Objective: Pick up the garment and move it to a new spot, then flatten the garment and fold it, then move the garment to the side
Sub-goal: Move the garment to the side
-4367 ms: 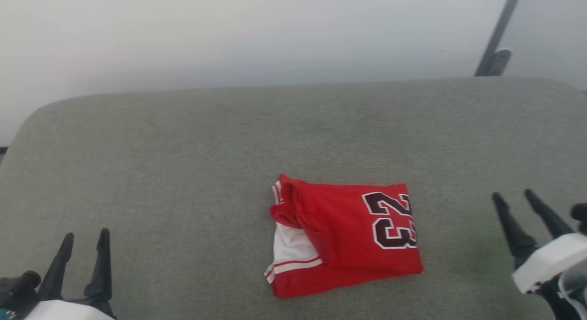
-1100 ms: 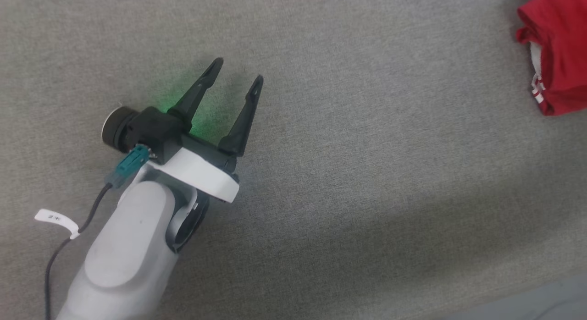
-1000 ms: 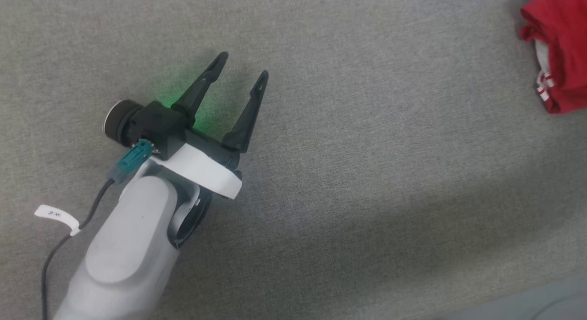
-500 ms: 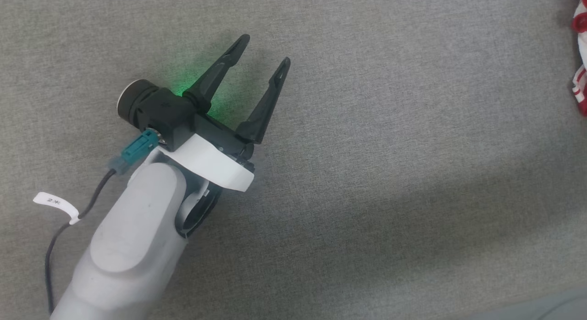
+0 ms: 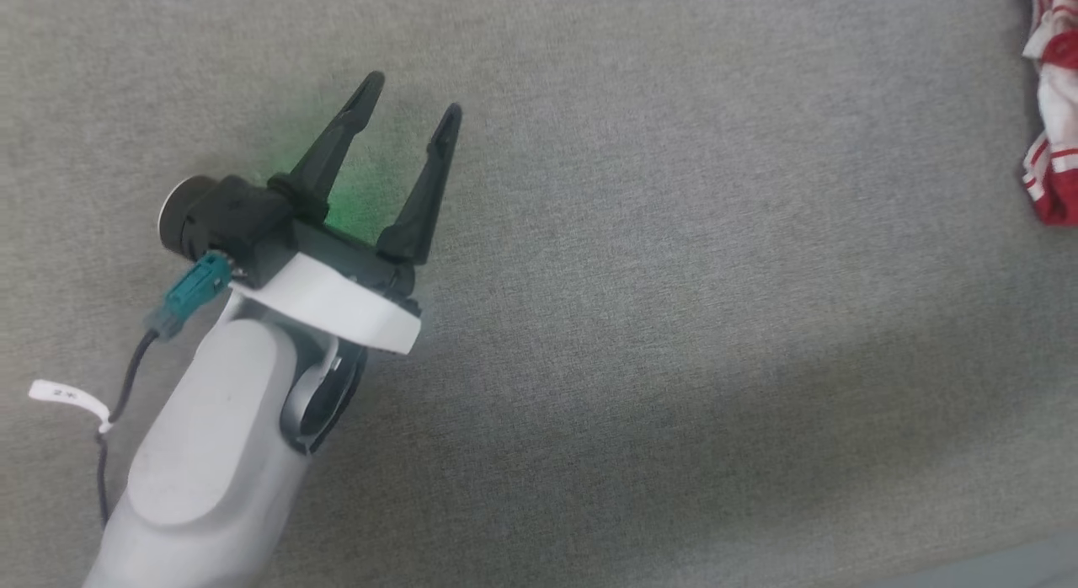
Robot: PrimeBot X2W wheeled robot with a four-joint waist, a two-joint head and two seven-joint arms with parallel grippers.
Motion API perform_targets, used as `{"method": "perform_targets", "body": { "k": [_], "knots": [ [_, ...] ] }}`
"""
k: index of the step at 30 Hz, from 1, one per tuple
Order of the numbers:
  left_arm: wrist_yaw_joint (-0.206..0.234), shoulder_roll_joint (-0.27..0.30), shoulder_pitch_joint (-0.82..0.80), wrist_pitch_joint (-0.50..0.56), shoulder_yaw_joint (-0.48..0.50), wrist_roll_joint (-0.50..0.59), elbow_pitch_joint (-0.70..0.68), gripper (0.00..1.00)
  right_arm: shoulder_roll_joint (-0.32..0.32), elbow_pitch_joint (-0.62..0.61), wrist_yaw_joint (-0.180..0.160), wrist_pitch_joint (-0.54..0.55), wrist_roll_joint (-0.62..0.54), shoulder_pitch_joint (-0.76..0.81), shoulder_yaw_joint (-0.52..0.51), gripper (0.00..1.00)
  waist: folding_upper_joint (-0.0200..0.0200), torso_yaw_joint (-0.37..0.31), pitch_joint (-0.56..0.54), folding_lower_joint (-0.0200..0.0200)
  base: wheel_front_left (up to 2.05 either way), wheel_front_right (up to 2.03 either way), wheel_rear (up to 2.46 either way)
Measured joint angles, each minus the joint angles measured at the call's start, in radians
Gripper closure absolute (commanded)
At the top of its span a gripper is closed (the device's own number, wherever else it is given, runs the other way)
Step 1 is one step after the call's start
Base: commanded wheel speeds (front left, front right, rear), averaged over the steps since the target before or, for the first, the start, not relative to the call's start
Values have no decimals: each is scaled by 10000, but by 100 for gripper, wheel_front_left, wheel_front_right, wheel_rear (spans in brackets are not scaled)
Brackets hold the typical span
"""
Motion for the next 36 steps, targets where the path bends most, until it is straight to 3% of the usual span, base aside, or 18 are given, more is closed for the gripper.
{"method": "perform_targets", "body": {
  "k": [13, 20, 27, 36],
  "knots": [
    [-2, -8, 1941, 2, 1392, 130, -391, 0, 991, -489, 0, -2063, 759, 1063, 355, 0, 0, 414, -1636, 0, 0, 0, 0],
    [-2, 19, 3097, 2, 2155, 125, -464, 0, 1471, -1279, 0, -2489, 809, 2164, 259, 0, 1, 899, -2620, 0, 0, 0, 0],
    [-2, -17, 4394, 2, 2982, 113, -652, 0, 1818, -2788, 0, -2522, -316, 3814, -1388, 0, 0, 1415, -3632, 0, 0, 0, 0],
    [-4, -27, 5638, 2, 3791, 104, -913, 0, 2861, -4339, -2, -2523, -1971, 6322, -3578, 0, 1, 1898, -4648, 0, 0, 0, 0]
  ]
}}
